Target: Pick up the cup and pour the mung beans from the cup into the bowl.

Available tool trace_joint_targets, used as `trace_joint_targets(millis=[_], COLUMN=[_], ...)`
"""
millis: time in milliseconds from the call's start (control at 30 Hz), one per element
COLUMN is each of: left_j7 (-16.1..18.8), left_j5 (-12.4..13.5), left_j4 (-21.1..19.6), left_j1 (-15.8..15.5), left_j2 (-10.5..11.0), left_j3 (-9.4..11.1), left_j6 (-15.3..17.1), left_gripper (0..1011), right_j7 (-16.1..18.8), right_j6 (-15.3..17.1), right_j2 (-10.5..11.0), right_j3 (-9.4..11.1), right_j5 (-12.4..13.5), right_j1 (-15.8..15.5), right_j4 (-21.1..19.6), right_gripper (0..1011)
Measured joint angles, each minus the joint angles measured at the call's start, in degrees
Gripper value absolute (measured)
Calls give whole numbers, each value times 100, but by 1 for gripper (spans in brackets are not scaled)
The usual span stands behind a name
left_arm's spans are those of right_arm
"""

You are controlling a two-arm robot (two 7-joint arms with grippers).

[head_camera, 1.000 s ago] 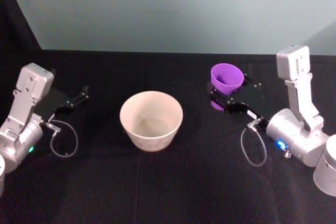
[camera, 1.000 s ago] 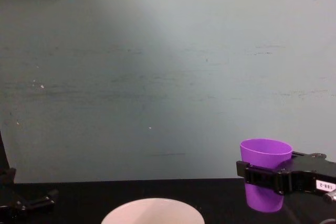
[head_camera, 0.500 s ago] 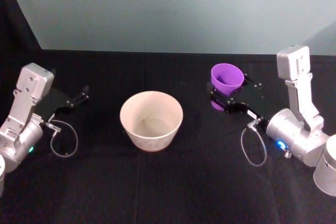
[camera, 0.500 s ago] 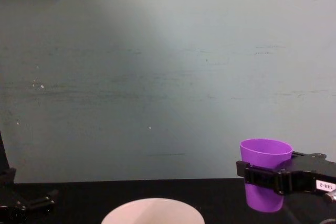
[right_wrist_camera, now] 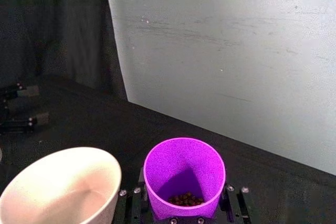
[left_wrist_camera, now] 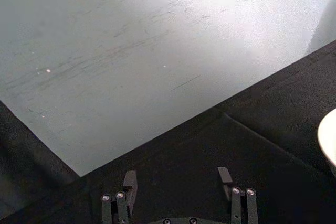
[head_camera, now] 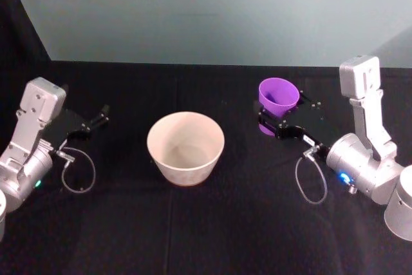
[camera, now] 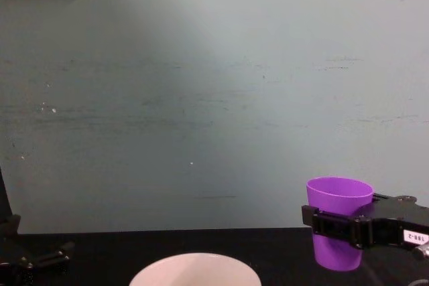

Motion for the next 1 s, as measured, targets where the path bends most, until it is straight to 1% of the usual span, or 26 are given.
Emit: trace_joint_targets(millis=[1000], left_j7=[0], left_j5=[0], left_j4=[0], left_j1=[0], left_j2=[0], left_j3=[0], left_j6=[0], left_gripper=[1000], right_j7=[0], right_j6=[0], right_j2=[0], right_j3=[0], right_j5=[0], right_j1=[0], right_j4=[0], right_gripper=[730])
